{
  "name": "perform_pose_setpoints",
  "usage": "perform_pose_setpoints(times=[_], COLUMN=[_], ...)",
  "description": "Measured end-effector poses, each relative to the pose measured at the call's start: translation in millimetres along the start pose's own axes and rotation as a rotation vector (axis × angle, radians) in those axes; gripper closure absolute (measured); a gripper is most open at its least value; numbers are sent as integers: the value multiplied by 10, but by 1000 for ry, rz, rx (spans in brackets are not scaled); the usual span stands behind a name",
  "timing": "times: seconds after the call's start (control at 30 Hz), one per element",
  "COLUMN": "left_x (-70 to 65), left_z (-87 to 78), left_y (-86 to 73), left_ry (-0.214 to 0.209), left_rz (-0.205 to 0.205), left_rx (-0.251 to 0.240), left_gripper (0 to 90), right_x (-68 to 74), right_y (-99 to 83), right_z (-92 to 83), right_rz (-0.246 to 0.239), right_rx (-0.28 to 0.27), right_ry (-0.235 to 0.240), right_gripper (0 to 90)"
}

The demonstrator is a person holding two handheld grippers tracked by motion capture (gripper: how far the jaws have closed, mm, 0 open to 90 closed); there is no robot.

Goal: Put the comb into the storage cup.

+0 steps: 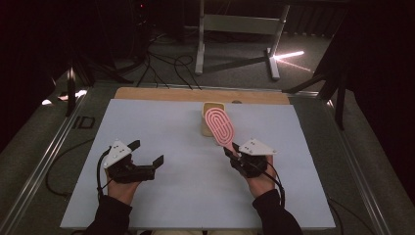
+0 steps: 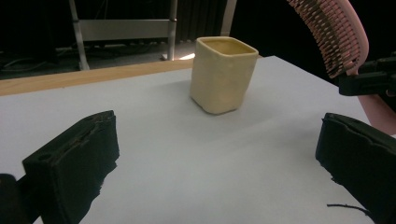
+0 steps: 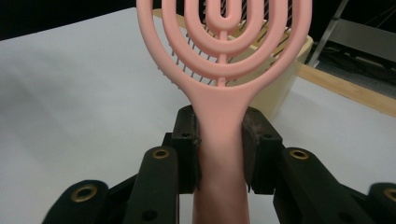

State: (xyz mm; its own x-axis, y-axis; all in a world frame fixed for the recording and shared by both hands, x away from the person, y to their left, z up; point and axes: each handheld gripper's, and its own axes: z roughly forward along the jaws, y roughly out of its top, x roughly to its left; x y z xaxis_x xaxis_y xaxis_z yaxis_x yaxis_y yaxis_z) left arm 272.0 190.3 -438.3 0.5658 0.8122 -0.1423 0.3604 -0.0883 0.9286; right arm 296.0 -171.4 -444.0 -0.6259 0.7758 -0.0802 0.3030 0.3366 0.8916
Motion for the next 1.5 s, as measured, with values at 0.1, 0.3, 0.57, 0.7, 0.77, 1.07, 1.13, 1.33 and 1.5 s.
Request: perform_pose_setpoints(times=[0.1, 0.3, 0.57, 0.7, 0.77, 1.07, 1.13, 1.33, 1.5], left_x=[-31, -113, -248, -320, -363, -526, -566, -686, -747], left_z=[44, 126, 338, 462, 523, 747, 789, 887, 968], left_y=[57, 165, 275, 281, 288, 346, 359, 402, 431], left_ry=[-12, -36, -69, -89, -102, -155, -169, -213, -220], left_rz=[13, 19, 17, 16, 6, -25, -28, -30, -32], left_rx=[12, 9, 46, 73, 73, 69, 70, 88, 103], left_gripper=[1, 1, 1, 0, 0, 0, 0, 0, 16], right_x=[26, 56, 122, 177, 204, 261, 270, 297, 330], right_y=[-24, -29, -32, -43, -49, -68, -70, -85, -97], right_z=[1, -22, -26, -3, 8, 29, 40, 51, 69], right_rz=[-5, -1, -9, -16, -23, -26, -29, -35, -46], right_rx=[4, -13, -23, -20, -19, -22, -21, -25, -29], right_ry=[-1, 1, 16, 28, 32, 33, 38, 41, 45], right_gripper=[701, 700, 700, 700, 700, 700, 700, 700, 700])
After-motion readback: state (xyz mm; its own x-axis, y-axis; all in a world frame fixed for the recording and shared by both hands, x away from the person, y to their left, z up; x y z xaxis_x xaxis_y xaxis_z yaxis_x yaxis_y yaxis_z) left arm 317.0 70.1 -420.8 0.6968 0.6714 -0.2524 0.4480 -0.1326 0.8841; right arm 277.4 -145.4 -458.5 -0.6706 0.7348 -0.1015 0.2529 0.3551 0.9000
